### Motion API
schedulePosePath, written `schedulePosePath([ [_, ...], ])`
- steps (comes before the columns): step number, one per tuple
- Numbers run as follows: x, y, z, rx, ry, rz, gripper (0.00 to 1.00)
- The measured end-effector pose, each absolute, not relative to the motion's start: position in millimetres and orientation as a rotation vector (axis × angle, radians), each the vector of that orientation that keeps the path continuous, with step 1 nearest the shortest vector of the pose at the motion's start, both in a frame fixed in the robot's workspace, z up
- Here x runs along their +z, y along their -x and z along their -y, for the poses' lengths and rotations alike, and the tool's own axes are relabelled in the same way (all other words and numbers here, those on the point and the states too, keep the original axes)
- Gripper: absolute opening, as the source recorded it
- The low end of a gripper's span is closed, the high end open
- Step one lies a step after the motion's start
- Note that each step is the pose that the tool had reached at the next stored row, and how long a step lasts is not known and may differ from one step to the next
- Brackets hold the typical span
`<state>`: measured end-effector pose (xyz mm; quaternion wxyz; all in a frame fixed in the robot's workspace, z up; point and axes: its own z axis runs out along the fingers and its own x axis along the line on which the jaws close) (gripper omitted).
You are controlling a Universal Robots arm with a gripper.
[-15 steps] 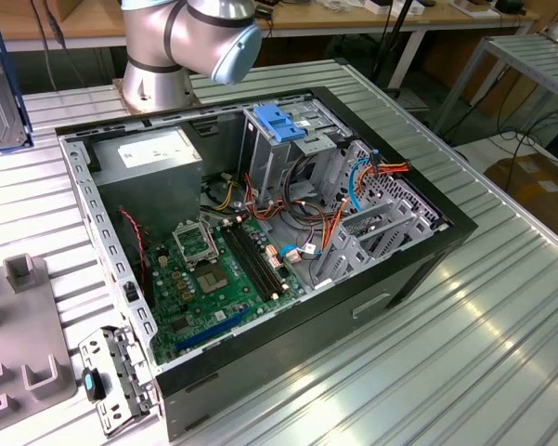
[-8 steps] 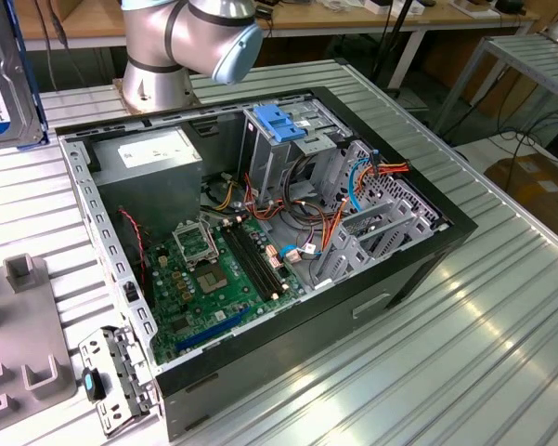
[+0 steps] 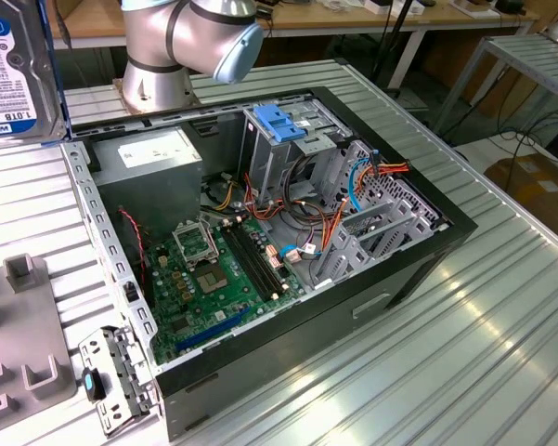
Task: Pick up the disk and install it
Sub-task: 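Pick up the disk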
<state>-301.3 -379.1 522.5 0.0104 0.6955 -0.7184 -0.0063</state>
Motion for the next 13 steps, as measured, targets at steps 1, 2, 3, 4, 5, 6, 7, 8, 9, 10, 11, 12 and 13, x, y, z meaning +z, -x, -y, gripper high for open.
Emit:
schedulePosePath([
  [1,522,299,379,-0.02,-2.171,2.242,0.37],
  [2,522,297,379,-0.02,-2.171,2.242,0.37],
  [3,522,295,379,-0.02,-2.171,2.242,0.37],
  [4,522,293,379,-0.02,-2.171,2.242,0.37],
  [5,522,291,379,-0.02,-2.171,2.242,0.37],
  [6,522,289,379,-0.02,-2.171,2.242,0.37],
  [7,522,287,379,-0.02,-2.171,2.242,0.37],
  [8,522,285,379,-0.02,-2.17,2.242,0.37],
  [9,522,284,379,-0.02,-2.171,2.242,0.37],
  [10,522,282,379,-0.02,-2.171,2.242,0.37],
  [11,522,281,380,-0.019,-2.171,2.242,0.37],
  [12,522,280,381,-0.019,-2.171,2.242,0.37],
  [13,521,280,383,-0.019,-2.17,2.242,0.37],
])
